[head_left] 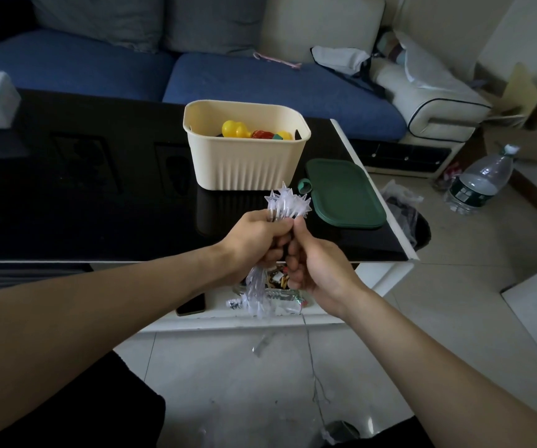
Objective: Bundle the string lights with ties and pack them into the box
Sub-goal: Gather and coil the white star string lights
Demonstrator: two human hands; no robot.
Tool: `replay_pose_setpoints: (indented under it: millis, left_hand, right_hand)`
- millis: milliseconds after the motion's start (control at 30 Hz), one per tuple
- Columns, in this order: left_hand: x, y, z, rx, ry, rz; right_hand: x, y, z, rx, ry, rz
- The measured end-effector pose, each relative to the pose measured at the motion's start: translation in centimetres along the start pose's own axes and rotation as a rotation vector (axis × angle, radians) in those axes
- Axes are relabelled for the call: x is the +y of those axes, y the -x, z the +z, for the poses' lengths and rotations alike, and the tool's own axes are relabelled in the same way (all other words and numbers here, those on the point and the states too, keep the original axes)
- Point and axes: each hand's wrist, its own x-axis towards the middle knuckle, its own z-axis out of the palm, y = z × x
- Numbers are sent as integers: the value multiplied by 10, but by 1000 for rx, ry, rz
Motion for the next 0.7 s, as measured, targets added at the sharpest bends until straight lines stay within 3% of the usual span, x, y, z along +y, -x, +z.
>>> replay_pose_setpoints:
  millis: [133,233,367,500,600,700]
  left_hand:
    - [2,3,2,-2,-6,-3]
    - [3,2,2,107,-11,8]
    - [11,3,-1,230,92,40]
    - [20,1,-6,192,310,57]
    - [20,0,-9,175,341,64]
    - [18,-1,-9,195,286,72]
  right_hand:
    - [-2,1,0,-29,34,-34]
    - [-6,0,-5,-84,57,-99]
    - [-5,-4,-18,-90,365,-193]
    - [3,-11,-31,-131,728,-133]
    - [9,-10,-36,-268,701,-55]
    - [11,-11,-38,-279,680,-38]
